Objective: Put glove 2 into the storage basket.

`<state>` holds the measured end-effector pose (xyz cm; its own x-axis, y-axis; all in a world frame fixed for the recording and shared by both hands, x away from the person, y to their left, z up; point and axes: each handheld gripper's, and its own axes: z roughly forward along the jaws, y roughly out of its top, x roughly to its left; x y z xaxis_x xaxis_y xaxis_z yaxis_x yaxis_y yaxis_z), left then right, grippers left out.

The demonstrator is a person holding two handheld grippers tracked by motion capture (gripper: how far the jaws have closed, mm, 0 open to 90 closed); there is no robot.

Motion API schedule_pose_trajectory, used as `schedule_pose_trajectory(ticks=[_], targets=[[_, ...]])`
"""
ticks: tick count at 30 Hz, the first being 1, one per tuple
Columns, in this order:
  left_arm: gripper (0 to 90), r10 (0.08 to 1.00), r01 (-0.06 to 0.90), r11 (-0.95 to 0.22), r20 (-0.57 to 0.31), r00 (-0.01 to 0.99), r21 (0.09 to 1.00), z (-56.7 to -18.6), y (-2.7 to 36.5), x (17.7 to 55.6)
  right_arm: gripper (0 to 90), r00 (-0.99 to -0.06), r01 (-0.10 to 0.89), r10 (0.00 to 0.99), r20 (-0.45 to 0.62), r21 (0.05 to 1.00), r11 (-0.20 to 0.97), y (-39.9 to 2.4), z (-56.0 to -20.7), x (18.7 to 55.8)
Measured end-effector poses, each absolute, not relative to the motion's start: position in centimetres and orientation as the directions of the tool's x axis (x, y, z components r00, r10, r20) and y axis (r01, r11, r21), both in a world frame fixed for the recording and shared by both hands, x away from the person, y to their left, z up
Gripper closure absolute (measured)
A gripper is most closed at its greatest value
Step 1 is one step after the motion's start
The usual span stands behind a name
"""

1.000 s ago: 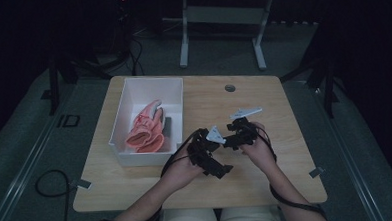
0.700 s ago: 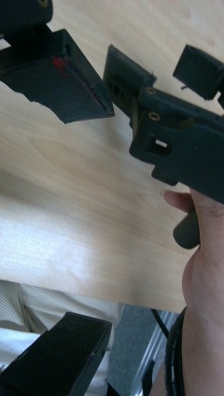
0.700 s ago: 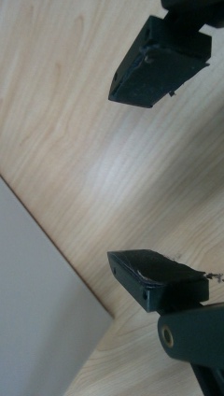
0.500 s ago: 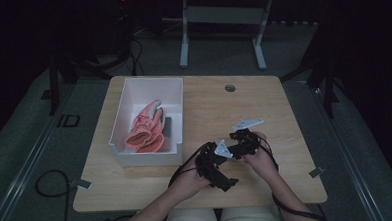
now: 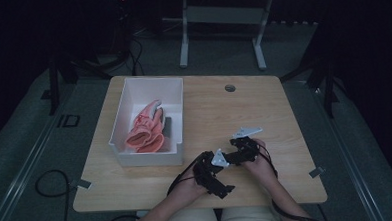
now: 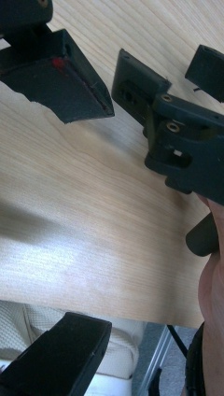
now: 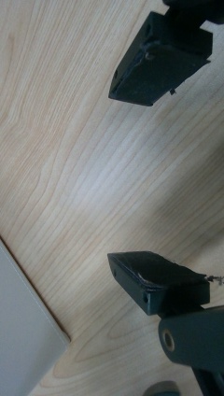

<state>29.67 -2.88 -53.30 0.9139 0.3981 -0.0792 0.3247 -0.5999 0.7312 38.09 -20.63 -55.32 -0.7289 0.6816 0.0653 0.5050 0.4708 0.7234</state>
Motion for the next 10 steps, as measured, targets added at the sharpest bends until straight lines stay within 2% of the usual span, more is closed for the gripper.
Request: schedule_pose_trajectory(ticks=[10], targets=[[1.2, 0.388, 0.302, -0.600, -0.061, 0.920, 0.741, -54.03, -2.89, 29.39, 17.2, -0.746, 0.479, 0.664, 0.048, 0.731, 0.486, -20.58, -55.91, 37.89]])
